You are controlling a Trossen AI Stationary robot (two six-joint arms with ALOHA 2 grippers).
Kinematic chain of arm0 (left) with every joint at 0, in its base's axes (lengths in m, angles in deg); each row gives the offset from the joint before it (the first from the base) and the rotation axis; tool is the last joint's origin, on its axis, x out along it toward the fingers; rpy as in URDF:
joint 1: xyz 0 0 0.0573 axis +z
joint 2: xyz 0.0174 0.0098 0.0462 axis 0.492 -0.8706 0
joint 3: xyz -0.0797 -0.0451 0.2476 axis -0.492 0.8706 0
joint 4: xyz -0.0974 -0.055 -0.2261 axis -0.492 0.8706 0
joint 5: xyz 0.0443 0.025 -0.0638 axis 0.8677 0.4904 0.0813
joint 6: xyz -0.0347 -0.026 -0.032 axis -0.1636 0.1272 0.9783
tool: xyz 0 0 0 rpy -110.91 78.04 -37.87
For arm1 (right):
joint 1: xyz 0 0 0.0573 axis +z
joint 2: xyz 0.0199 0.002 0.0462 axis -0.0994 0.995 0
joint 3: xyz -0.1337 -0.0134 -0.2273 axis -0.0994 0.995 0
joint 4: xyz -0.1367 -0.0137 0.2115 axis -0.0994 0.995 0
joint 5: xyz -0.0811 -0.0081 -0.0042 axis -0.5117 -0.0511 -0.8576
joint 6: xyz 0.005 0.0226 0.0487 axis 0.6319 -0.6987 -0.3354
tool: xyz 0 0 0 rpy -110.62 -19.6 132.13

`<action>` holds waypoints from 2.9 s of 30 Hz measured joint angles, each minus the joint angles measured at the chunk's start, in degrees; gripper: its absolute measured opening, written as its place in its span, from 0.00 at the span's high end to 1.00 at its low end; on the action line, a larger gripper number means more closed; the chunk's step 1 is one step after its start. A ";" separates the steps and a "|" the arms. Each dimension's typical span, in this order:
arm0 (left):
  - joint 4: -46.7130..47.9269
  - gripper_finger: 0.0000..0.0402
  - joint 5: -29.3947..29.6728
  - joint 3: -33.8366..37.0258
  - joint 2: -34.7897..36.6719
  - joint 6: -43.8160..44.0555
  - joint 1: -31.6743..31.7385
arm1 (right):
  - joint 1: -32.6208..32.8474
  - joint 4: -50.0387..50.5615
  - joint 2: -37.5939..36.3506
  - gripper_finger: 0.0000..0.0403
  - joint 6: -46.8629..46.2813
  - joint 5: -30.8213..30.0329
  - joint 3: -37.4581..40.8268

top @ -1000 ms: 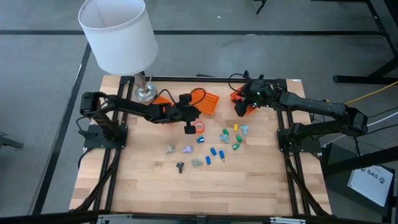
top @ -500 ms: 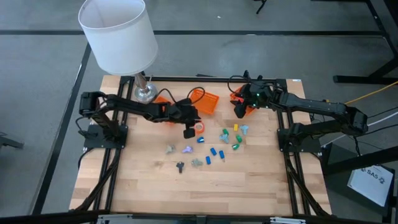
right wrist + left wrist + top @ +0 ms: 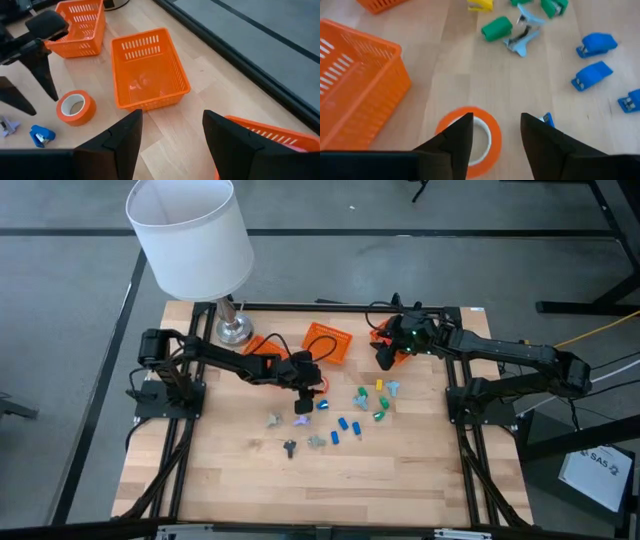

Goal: Pick and place Stapler, Stapler remover, tape
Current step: Put the orange tape into the right orange bin

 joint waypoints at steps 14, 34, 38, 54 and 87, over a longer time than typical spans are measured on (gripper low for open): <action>0.46 0.56 4.09 -0.02 -5.75 -0.20 -2.11 | 2.92 -0.02 3.57 0.47 0.19 0.00 0.02; 0.73 0.57 4.45 -0.11 -6.05 -1.12 -2.04 | 3.16 -0.60 7.33 0.47 1.96 0.00 0.02; 0.74 0.58 4.49 -0.11 -6.05 -1.11 -2.04 | 3.16 -0.58 7.33 0.47 2.13 0.00 0.02; 6.09 0.58 -0.16 -1.37 -6.31 6.63 -0.73 | 3.16 -1.87 7.33 0.47 2.15 0.00 0.02; 20.67 0.58 1.43 -5.31 -6.55 1.35 -2.11 | 3.18 -1.91 7.31 0.47 3.66 0.02 0.02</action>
